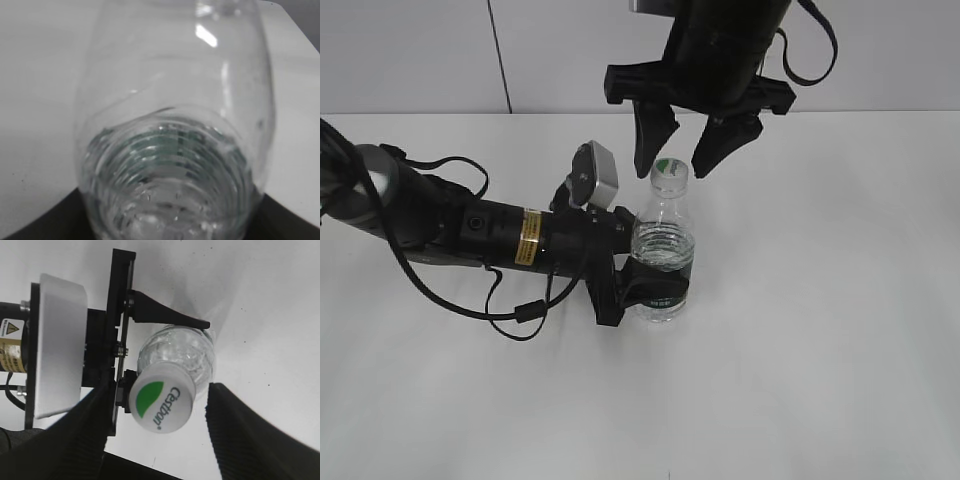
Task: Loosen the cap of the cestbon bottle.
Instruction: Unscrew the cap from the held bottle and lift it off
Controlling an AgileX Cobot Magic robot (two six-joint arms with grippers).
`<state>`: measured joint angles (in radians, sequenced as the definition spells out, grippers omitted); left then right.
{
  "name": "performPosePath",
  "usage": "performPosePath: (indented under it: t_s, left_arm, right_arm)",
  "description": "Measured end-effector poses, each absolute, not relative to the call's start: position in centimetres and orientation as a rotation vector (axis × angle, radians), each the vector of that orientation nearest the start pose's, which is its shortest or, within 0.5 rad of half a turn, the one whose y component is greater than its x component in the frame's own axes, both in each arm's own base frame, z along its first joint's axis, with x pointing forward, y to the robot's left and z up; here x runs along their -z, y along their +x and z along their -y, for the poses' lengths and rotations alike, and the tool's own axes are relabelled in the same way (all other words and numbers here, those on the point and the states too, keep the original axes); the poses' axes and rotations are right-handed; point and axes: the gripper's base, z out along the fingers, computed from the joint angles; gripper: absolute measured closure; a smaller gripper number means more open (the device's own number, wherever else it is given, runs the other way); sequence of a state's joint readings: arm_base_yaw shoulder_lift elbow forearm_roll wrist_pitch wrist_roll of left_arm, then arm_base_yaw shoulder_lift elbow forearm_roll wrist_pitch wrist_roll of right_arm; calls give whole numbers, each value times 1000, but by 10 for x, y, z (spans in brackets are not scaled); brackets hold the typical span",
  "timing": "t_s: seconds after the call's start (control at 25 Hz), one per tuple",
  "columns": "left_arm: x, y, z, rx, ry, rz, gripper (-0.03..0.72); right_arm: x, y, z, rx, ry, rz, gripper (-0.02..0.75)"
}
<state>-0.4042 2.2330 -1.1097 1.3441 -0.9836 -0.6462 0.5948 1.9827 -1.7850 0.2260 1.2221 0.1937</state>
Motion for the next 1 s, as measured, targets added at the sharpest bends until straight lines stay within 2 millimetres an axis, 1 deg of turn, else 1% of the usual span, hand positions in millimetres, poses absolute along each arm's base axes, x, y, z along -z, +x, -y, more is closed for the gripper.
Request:
performPosePath:
  t_s: [0.56,0.76,0.92,1.0]
  left_arm:
    - [-83,331,222,988,1353,-1614,279]
    - [-83,331,222,988,1353,-1614,279]
    - [-83,331,222,988,1353,-1613,279]
    - [-83,330,222,988,1353,-1614,279]
  right_arm:
    - [-270,340,-253,-439,-537,-2934,283]
    - [-268,340,-254,-443,-541,-2939,372]
    - [-268,340,-254,-443,-542,-2939,405]
    - [-268,340,-254,-441,-554,-2935,435]
